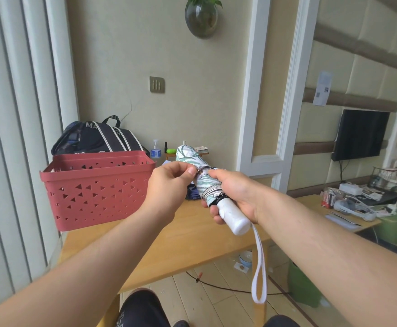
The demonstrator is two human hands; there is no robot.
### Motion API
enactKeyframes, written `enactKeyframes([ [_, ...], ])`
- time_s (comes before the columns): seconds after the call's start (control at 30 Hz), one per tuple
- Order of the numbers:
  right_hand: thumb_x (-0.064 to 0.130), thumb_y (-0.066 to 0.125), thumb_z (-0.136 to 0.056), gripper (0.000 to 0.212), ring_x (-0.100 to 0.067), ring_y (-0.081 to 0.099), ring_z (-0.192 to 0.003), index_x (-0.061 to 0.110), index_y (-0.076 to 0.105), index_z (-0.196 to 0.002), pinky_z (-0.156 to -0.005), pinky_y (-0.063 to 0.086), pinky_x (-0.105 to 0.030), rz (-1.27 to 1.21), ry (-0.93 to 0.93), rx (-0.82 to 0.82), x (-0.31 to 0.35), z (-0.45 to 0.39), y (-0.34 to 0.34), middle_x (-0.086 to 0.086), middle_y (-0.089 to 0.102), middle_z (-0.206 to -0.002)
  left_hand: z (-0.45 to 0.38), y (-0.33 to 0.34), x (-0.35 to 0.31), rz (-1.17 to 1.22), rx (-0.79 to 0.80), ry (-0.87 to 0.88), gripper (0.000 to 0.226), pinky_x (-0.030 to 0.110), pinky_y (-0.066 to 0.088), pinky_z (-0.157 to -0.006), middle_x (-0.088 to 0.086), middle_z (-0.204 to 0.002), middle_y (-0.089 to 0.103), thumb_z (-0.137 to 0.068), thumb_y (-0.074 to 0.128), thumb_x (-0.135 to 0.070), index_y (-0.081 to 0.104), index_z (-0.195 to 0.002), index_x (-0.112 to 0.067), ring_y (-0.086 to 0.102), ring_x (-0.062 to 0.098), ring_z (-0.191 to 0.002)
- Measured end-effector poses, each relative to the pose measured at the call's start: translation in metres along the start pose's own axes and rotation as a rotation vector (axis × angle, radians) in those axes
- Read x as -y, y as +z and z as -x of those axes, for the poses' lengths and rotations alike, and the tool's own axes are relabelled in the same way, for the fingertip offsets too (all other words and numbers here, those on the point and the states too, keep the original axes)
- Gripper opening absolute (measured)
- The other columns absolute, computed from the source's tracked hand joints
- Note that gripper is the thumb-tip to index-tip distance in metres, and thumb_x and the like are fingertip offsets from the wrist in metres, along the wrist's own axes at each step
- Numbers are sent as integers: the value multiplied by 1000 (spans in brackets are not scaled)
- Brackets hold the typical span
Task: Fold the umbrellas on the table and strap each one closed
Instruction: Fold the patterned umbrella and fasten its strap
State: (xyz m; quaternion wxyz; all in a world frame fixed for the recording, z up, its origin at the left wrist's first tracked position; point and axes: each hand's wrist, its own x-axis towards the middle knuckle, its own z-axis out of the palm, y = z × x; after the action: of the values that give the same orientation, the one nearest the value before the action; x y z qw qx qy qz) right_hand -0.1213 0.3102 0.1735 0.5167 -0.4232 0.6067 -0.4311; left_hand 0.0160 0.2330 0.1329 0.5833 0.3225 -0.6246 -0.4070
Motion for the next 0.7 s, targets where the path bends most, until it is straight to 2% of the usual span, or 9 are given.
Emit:
enactKeyframes([
  [0.13, 47, 38, -109, 38, -18, 52, -40, 14, 57, -102, -42, 49, -24, -14, -7, 0, -1, 1, 1, -10, 60, -71, 1, 0, 4, -63, -17, 45, 15, 36, 55, -81, -6, -84, 78, -99, 70, -24, 77, -85, -25, 68, 11, -79],
  [0.2, 46, 38, -110, 38, -18, 52, -40, 15, 57, -101, -42, 49, -24, -25, -11, 0, -1, 2, 2, -10, 60, -70, 1, -2, 6, -142, -33, 109, 14, 34, 55, -78, -10, -82, 77, -97, 71, -25, 77, -85, -28, 68, 9, -77],
  [0.3, 46, 36, -110, 39, -18, 51, -39, 14, 56, -98, -41, 48, -23, -30, -11, -5, -1, 2, 3, -10, 59, -68, 4, -3, 4, -275, -50, 201, 13, 27, 51, -71, -15, -77, 74, -96, 72, -24, 76, -85, -30, 64, 1, -70],
  [0.43, 45, 35, -110, 42, -18, 51, -38, 12, 56, -97, -40, 47, -22, -25, 10, -16, -1, 1, 5, -10, 59, -66, 5, -6, 1, -436, -46, 309, 16, 14, 44, -70, -13, -84, 74, -95, 72, -19, 75, -87, -32, 65, 0, -79],
  [0.57, 45, 33, -110, 41, -18, 51, -37, 12, 55, -99, -39, 46, -21, -7, 41, -33, -4, -3, 8, -11, 59, -64, 1, -10, 3, -627, -20, 458, 13, 6, 37, -63, -18, -73, 65, -91, 74, -9, 78, -88, -21, 60, 10, -69],
  [0.63, 44, 34, -110, 42, -18, 51, -36, 11, 56, -97, -39, 46, -21, -1, 37, -48, -3, -6, 8, -11, 58, -63, -2, -10, 5, -700, -20, 591, 14, 2, 33, -66, -21, -75, 59, -86, 78, -3, 78, -85, -16, 57, 13, -69],
  [0.7, 45, 34, -110, 43, -18, 51, -36, 11, 56, -95, -38, 45, -21, 22, 19, -58, -1, -10, 6, -10, 58, -62, -5, -11, 5, -708, 7, 646, 13, 1, 34, -68, -21, -78, 59, -84, 78, -1, 77, -84, -14, 59, 14, -71],
])
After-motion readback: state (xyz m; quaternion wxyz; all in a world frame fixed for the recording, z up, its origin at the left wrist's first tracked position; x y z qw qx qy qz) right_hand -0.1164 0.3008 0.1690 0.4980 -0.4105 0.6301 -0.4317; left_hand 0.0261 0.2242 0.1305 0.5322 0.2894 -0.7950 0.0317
